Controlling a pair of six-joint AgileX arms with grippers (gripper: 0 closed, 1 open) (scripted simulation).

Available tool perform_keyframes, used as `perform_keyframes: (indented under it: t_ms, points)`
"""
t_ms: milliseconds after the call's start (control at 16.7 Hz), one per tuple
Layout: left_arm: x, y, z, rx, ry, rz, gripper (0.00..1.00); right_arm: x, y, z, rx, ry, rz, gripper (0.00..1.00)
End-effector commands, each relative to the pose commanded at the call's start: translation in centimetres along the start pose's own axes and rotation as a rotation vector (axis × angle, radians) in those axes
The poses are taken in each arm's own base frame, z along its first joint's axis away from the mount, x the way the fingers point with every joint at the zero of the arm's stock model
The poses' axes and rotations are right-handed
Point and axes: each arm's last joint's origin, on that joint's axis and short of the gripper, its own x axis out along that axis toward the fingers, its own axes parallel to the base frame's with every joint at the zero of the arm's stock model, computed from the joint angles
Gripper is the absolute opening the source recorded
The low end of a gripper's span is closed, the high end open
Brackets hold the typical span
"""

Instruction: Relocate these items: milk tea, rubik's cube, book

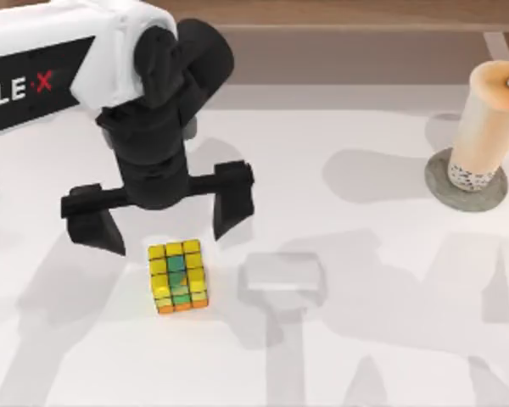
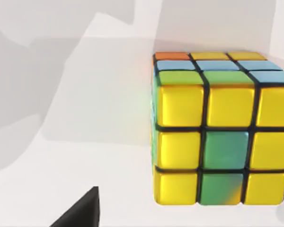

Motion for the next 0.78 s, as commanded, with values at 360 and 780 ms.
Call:
perform_keyframes:
  t_ms: [360,780]
  points:
    - [0.2,0.0,0.1,-0.004,0.003,0.003,1.00,0.0,0.0,0.0,0.000,0.000,0.000,1.00]
    - [5.7,-0.1,0.1,-0.001,0.001,0.001,1.00,0.0,0.0,0.0,0.000,0.000,0.000,1.00]
